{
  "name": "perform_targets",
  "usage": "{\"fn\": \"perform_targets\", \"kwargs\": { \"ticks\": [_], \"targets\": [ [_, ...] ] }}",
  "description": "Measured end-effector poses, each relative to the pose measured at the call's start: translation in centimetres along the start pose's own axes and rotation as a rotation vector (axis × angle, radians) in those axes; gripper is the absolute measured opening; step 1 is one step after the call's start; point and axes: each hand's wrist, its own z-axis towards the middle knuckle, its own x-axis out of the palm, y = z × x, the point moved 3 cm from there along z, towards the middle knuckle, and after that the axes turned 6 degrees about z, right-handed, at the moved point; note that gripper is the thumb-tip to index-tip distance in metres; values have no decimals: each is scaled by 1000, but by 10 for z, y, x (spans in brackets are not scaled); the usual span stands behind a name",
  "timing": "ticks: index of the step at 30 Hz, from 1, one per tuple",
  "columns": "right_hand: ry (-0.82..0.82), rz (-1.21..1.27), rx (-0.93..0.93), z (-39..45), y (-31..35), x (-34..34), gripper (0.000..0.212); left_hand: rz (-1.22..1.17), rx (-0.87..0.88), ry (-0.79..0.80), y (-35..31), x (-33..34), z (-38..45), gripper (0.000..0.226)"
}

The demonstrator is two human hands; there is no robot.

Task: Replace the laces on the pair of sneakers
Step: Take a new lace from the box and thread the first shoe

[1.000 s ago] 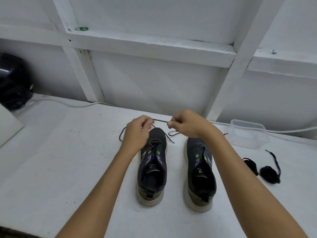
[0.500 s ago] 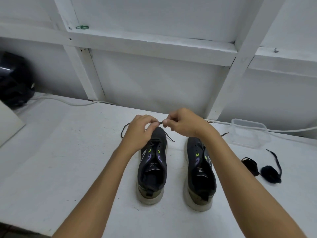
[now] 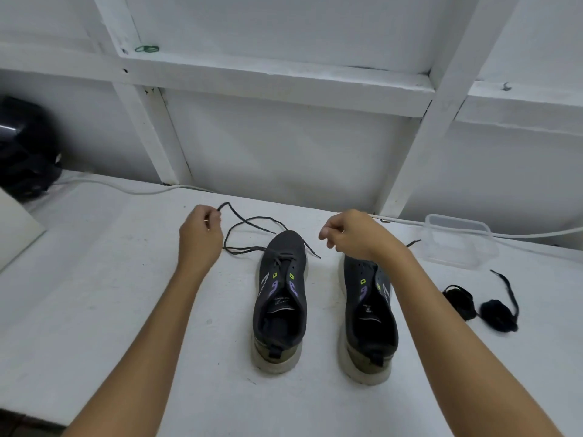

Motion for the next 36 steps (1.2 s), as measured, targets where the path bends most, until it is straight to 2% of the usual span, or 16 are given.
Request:
{"fn": "perform_targets", "kwargs": {
  "ticks": [2, 7, 9, 12, 19, 26, 28, 30, 32, 34, 36],
  "targets": [
    [-56, 57, -40, 1, 5, 10, 15, -54, 78, 127, -14, 6, -11, 14],
    [-91, 103, -218, 2, 29, 31, 45, 43, 354, 459, -52, 21, -33, 12],
    [-71, 98, -288, 4, 33, 37, 39, 51, 404, 531, -59, 24, -38, 18],
    [-61, 36, -272, 5, 31, 41, 11, 16, 385, 519, -59, 20, -35, 18],
    [9, -17, -86, 1, 10, 27, 24, -83, 81, 222, -28, -2, -1, 18],
    [22, 13, 56, 1, -2, 29, 20, -34, -61, 122, -10, 0, 6, 23],
    [-49, -5, 119, 3, -8, 32, 26, 35, -58, 82, -7, 3, 4, 20],
    [-184, -24, 180, 1, -12, 34, 29, 234, -14, 33, -8, 7, -3, 25],
    [-268, 85, 215, -4, -15, 38, 25, 320, 81, -28, -16, 10, -14, 25],
    [-285, 337, 231, -10, -17, 46, 21, 227, 208, 32, -30, 16, -25, 12],
    [-301, 575, 258, -14, -16, 53, 18, 145, 222, 296, -41, 28, -39, 9]
  ]
}}
